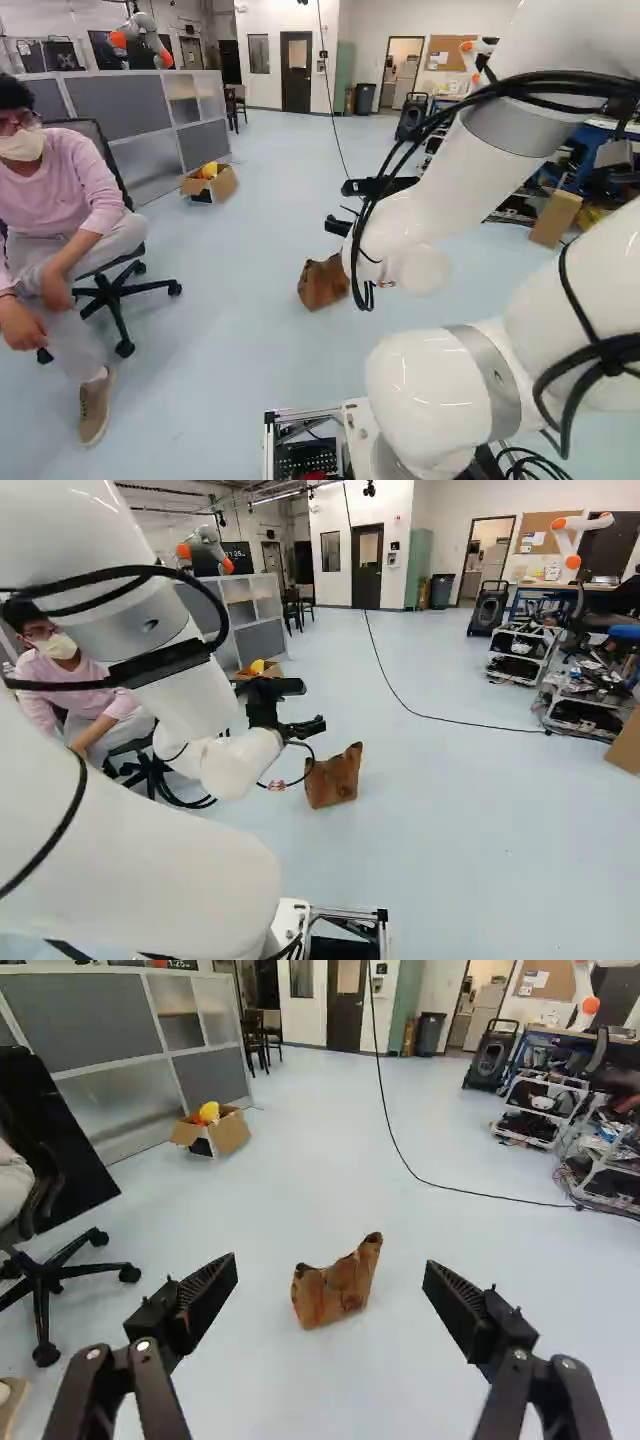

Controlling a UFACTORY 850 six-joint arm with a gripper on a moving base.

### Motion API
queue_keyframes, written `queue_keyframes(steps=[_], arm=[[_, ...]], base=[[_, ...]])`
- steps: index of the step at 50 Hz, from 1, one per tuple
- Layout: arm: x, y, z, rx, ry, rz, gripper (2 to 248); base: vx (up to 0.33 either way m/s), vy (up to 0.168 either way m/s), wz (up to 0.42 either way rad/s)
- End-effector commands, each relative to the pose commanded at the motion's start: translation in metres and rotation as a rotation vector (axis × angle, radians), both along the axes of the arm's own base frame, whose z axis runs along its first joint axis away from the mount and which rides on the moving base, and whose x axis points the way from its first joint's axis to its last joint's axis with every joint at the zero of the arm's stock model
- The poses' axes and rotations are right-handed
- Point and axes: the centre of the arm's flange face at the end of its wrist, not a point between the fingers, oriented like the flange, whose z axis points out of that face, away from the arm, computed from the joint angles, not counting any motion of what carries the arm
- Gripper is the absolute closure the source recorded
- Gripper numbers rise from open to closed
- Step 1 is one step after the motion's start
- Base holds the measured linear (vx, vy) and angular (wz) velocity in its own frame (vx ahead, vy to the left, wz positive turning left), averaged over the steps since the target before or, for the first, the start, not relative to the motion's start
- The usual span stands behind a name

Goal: Pick up the grocery bag from the ground

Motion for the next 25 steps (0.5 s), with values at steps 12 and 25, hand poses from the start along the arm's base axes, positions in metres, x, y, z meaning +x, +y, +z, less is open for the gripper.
queue_keyframes(steps=[12,25], arm=[[0.0,0.0,0.0,0.0,0.0,0.0,3],[0.0,0.0,0.0,0.0,0.0,0.0,3]], base=[[0.331,0.002,-0.007],[0.334,0.0,-0.017]])
